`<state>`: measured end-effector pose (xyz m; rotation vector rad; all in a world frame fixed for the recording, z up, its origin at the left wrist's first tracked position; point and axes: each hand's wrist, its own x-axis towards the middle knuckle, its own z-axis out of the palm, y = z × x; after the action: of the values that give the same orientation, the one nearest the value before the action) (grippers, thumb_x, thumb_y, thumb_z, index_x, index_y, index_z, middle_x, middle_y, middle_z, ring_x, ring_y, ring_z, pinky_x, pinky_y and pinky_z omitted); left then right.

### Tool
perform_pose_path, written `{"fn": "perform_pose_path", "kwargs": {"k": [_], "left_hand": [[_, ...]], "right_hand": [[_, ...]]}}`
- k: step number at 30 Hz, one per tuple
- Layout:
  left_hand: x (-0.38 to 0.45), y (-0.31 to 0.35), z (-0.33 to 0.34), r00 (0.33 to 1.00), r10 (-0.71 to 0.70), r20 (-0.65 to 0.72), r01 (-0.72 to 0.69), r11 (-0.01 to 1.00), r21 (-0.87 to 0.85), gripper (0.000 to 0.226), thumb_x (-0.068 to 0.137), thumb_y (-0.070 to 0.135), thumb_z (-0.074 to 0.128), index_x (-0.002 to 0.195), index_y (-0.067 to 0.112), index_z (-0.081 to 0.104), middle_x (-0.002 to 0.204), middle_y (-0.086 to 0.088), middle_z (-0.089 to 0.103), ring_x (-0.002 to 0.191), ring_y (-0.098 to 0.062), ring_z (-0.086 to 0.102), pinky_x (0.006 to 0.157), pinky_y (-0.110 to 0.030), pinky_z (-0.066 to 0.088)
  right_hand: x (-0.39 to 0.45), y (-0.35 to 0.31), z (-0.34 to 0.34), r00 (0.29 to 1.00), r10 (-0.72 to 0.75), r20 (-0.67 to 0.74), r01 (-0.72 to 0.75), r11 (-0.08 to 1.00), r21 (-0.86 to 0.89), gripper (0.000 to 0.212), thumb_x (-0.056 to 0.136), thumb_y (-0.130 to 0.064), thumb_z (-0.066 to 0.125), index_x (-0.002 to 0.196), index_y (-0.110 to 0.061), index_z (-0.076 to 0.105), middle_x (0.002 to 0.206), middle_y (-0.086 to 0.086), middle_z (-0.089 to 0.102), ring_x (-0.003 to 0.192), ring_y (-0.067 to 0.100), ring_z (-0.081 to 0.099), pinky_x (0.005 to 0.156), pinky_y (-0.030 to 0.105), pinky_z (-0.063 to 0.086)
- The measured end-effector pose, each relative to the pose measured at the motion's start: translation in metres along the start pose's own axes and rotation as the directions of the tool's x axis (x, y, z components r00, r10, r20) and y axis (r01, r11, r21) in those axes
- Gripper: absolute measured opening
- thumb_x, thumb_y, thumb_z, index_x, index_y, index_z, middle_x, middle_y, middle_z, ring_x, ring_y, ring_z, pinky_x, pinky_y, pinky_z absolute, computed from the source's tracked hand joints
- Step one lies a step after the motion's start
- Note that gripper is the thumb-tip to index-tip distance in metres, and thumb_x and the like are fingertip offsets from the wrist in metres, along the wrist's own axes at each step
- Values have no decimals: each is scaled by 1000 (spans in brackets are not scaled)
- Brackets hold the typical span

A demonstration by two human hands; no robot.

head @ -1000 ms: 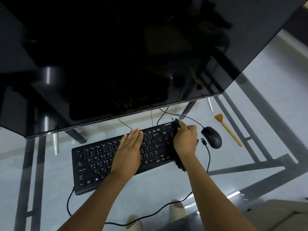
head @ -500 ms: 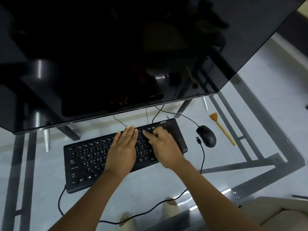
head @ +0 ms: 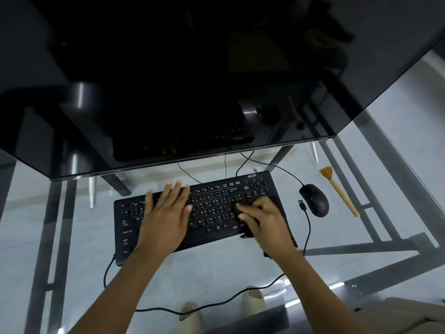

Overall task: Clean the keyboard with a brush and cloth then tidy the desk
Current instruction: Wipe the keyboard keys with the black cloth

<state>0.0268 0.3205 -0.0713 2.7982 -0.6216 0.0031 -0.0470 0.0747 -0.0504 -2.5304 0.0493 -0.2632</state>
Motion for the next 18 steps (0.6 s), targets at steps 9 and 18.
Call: {"fn": "perform_pose_path", "kwargs": {"k": [9,18], "left_hand": [[-20,-15,3,1000,19,10,-19,999,40,51,101,39,26,147,21,34,156,0,28,146,-18,18,118,-49,11],[-22,-20,3,998,61,24,-62,997,42,53,101,41,24,149,19,30,157,1,25,147,-16,14,117,-47,11]], "right_hand": [[-21,-16,7,947,-72,312,50,996,75,77,72,-82,45,92,-14,72,79,-16,48,76,-1,52,68,22,54],[3,-49,0,878,413,242,-469,843,262,13,87,-36,67,89,-24,63,64,-9,61,51,-1,55,53,26,47]]}}
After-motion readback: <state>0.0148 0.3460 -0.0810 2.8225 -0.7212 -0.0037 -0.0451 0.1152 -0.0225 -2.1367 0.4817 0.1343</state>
